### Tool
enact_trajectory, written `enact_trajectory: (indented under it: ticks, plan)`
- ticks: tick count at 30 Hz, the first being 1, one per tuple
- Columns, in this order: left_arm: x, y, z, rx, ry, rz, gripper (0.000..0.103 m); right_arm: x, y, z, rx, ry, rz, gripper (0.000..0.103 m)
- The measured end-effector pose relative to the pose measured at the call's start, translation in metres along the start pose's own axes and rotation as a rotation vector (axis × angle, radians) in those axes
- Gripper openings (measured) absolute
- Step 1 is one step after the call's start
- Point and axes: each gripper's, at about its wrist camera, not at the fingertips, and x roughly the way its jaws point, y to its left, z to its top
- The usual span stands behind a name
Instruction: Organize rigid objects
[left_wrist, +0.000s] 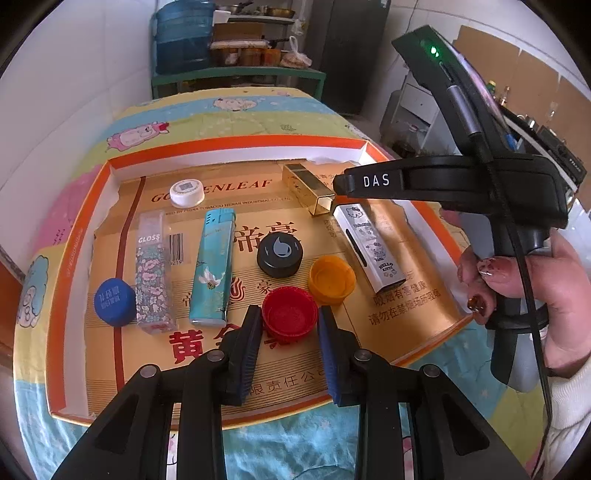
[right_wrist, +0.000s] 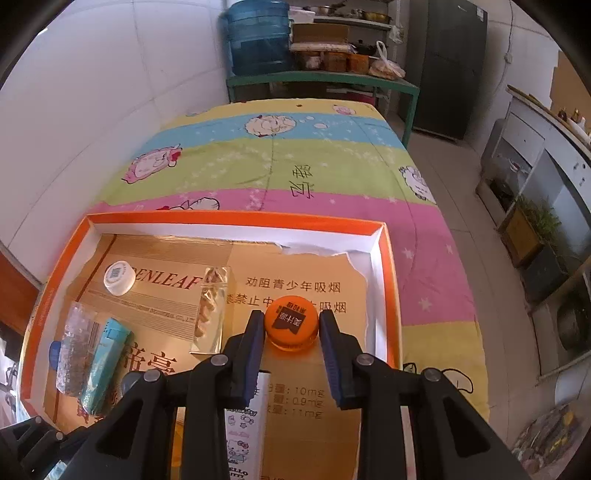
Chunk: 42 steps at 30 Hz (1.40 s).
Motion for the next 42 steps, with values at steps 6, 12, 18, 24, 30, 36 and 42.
enact_trajectory:
  ticks: [6, 12, 18, 24, 30, 36, 42]
  plan:
    - [0.000, 0.005, 0.000, -0.004, 0.001, -0.026, 0.035, 0.006, 0.000, 0.000, 0.005, 0.032, -0.017, 0.031]
    - [-0.001, 0.002, -0.001, 0.000, 0.007, -0.046, 0.052, 0.004, -0.002, -0.001, 0.011, 0.036, -0.015, 0.045]
    - [-0.010, 0.004, -0.005, -0.018, -0.005, -0.058, 0.052, -0.012, -0.002, -0.005, 0.026, -0.005, -0.017, 0.046]
    - [-0.028, 0.001, -0.009, -0.010, -0.028, -0.059, 0.055, -0.032, 0.002, -0.012, 0.031, -0.035, -0.013, 0.046]
    - [-0.048, 0.004, -0.013, -0.029, -0.063, -0.061, 0.066, -0.055, -0.001, -0.024, 0.068, -0.062, 0.019, 0.056]
    - [-0.068, 0.007, -0.022, -0.039, -0.096, -0.037, 0.071, -0.083, 0.005, -0.041, 0.066, -0.094, 0.037, 0.064]
    - [-0.093, 0.006, -0.029, -0.044, -0.131, -0.020, 0.071, -0.112, 0.018, -0.061, 0.063, -0.139, 0.027, 0.064]
